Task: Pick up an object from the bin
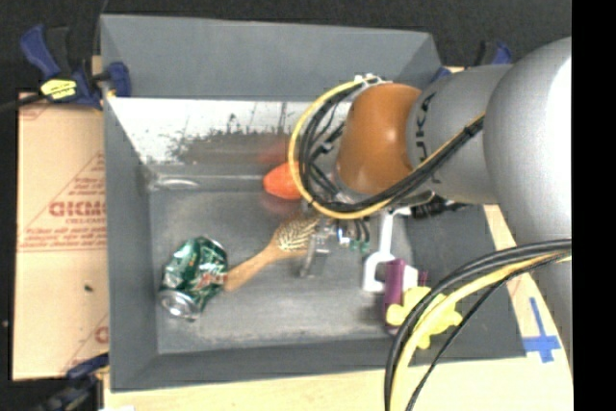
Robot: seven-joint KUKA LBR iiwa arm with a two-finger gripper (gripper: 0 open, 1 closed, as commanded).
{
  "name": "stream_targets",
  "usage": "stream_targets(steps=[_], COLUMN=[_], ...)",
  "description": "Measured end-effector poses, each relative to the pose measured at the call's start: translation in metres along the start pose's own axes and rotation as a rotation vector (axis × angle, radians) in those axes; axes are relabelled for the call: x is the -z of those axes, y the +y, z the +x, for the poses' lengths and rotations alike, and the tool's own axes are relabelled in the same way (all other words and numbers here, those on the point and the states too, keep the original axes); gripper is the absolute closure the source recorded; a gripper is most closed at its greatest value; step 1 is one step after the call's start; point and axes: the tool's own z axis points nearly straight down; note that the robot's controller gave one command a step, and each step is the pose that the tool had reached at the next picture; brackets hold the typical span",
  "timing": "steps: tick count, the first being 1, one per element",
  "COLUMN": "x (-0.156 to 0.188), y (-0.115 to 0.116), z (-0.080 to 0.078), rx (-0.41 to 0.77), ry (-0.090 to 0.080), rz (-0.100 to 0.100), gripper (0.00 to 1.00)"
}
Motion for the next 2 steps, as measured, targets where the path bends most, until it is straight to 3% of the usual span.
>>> stream_targets(steps=[1,2], x=[0.041,0.146], y=[0.006,-0.002], z=[-0.022,-0.015], rx=[0.242,0.128], ry=[-0.019,-0.01], rz=[0.0,0.0], gripper=[0.0,0.0])
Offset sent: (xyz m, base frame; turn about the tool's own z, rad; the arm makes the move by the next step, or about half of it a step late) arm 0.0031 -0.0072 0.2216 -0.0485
